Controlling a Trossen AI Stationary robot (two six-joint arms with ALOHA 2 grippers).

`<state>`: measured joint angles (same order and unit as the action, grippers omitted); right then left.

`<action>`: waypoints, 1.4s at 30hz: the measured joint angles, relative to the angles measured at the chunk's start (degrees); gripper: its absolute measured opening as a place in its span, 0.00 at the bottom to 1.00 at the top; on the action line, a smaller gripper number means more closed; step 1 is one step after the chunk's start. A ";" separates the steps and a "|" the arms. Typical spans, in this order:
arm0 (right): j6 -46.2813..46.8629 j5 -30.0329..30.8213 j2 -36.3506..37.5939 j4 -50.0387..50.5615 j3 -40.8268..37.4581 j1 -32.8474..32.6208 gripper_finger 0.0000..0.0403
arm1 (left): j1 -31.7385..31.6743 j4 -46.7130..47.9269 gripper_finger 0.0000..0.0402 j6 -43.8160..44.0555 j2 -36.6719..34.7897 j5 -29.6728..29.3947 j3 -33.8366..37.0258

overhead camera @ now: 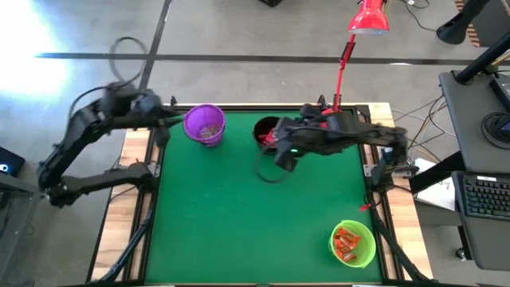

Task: Sort candy
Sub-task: Return to Home Position

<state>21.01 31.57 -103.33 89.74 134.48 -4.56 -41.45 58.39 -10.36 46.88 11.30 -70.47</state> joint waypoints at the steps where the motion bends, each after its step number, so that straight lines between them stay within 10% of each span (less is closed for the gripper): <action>1: -0.02 0.04 1.25 -0.02 -0.12 -0.98 0.35 | 0.00 -0.32 0.22 0.60 -1.77 0.31 0.14; 13: 2.25 8.26 15.24 -4.84 -10.33 -15.72 0.32 | 0.00 -5.40 0.22 7.11 -22.55 8.89 8.70; 25: 2.01 8.93 26.44 -30.53 -30.18 -29.12 0.32 | 0.00 -13.61 0.22 14.15 -41.77 8.91 23.72; 42: -1.68 11.06 32.43 -78.58 -69.93 -41.79 0.32 | 0.04 -17.55 0.22 19.33 -46.74 16.37 37.52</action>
<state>19.33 42.63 -70.91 11.16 64.55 -46.35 -41.41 40.85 8.97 0.14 27.66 -32.95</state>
